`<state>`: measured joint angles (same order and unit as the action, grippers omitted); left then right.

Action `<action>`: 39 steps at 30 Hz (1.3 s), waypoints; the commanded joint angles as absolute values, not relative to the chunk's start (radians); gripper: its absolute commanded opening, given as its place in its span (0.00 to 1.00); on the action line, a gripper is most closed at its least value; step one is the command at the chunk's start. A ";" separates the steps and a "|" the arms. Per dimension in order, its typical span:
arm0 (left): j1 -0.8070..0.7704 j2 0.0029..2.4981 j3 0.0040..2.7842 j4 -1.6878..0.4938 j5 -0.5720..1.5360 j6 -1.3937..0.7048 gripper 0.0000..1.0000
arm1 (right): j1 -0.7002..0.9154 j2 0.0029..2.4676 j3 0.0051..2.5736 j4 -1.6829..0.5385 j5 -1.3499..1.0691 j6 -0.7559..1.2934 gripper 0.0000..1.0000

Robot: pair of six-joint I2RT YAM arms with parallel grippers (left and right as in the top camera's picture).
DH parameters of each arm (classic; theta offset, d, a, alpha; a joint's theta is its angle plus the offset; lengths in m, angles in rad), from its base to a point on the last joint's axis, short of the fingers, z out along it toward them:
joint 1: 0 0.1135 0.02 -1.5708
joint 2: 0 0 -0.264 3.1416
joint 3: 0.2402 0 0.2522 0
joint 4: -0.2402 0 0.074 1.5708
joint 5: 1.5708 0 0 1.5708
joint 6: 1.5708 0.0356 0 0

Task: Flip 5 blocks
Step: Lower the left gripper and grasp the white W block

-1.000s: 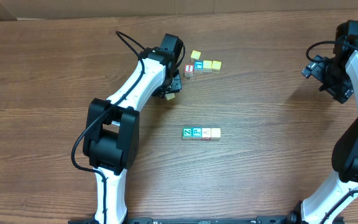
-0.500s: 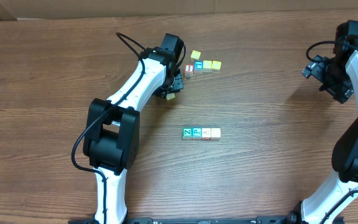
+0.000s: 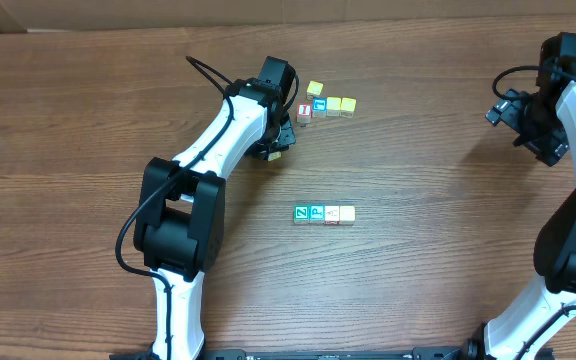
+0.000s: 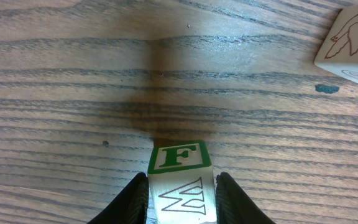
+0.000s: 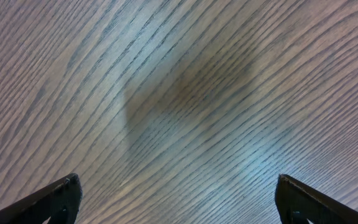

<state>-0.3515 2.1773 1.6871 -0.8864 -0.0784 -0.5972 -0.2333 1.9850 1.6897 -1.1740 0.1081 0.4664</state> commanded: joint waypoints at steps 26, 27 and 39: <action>-0.355 2.192 1.670 -0.918 -0.070 -0.598 0.35 | -0.236 1.958 1.705 -1.172 0.110 0.463 1.00; -0.355 2.192 1.670 -0.918 -0.070 -0.597 0.35 | -0.236 1.958 1.705 -1.172 0.110 0.463 1.00; -0.360 2.192 1.670 -0.901 -0.070 -0.508 0.35 | -0.236 1.958 1.705 -1.172 0.110 0.463 1.00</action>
